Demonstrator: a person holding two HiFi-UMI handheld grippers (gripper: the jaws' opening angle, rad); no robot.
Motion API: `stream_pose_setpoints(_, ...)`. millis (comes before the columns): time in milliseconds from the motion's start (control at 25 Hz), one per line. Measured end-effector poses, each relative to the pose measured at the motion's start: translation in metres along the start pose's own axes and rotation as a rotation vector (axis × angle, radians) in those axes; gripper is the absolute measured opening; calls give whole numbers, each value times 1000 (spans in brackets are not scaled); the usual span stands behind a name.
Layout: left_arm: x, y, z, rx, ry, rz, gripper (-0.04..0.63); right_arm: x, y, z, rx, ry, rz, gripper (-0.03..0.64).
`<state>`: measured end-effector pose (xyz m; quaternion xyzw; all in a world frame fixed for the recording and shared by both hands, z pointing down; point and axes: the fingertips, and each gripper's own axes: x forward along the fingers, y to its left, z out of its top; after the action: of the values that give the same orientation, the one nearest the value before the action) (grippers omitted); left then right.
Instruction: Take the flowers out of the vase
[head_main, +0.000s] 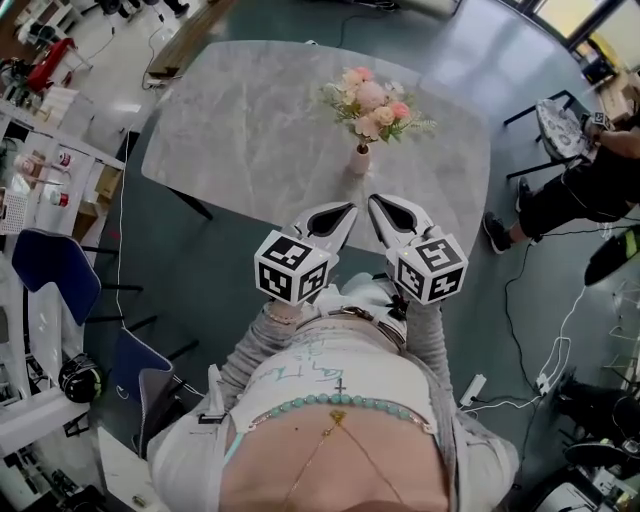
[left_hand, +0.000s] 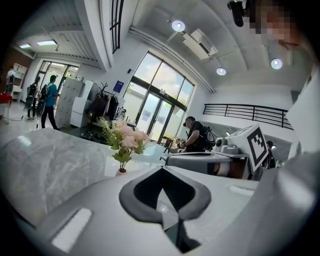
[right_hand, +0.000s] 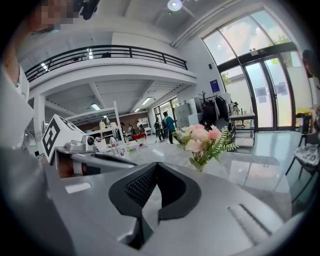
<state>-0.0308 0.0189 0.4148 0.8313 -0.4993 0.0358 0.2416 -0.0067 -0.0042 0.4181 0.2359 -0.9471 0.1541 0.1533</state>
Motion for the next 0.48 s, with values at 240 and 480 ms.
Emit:
stream_pose_setpoints(240, 2, 8, 4, -8, -9, 3, 2, 1, -4, 2, -1, -1, -15, 26)
stream_pose_setpoints(480, 7, 14, 4, -12, -3, 17, 2, 8, -14, 7, 5, 0, -9, 26)
